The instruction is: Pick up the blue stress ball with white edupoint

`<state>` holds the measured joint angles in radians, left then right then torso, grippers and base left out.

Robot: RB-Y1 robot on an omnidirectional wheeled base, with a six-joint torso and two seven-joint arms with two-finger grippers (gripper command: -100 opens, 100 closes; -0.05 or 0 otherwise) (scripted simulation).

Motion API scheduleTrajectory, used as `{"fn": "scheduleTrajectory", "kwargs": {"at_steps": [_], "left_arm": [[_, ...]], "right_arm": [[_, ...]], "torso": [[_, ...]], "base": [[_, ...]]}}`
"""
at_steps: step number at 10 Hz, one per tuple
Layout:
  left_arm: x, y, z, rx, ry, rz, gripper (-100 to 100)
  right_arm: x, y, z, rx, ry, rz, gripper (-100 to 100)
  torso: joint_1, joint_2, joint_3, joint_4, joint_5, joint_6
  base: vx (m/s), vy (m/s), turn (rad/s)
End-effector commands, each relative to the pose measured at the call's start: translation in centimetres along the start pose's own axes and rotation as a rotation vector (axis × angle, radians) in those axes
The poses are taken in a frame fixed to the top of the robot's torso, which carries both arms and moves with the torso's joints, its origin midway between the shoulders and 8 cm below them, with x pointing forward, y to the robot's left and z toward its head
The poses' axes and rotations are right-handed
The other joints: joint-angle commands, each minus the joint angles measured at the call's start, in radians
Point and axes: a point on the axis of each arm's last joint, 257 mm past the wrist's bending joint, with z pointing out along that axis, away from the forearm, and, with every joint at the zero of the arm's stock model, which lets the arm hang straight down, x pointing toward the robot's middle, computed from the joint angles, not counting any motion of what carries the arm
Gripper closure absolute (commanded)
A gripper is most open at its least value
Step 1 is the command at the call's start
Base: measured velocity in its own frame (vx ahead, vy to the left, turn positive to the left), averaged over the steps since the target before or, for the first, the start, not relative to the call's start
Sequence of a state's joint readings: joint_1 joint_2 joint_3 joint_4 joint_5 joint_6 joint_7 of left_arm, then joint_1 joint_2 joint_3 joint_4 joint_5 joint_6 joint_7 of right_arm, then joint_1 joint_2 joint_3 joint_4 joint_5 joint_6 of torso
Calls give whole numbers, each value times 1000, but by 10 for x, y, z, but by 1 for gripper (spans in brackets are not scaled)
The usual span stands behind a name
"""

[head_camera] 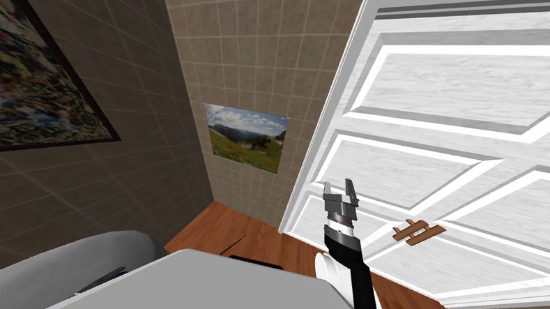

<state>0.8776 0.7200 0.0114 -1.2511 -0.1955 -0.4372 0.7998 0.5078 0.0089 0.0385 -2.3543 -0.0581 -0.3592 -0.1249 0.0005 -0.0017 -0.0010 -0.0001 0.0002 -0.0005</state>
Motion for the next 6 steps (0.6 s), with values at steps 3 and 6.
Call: {"fn": "scheduleTrajectory", "kwargs": {"at_steps": [3, 6], "left_arm": [[2, 3, 5, 0, -4, -2, 100], [2, 3, 5, -1, -4, -2, 100]], "right_arm": [[0, 0, 0, 0, 0, 0, 0], [0, 0, 0, 0, 0, 0, 0]], "torso": [[0, 1, 0, 0, 0, 0], [-2, 2, 1, 0, -1, 0]], "base": [[11, 23, -20], [0, 0, 0]]}}
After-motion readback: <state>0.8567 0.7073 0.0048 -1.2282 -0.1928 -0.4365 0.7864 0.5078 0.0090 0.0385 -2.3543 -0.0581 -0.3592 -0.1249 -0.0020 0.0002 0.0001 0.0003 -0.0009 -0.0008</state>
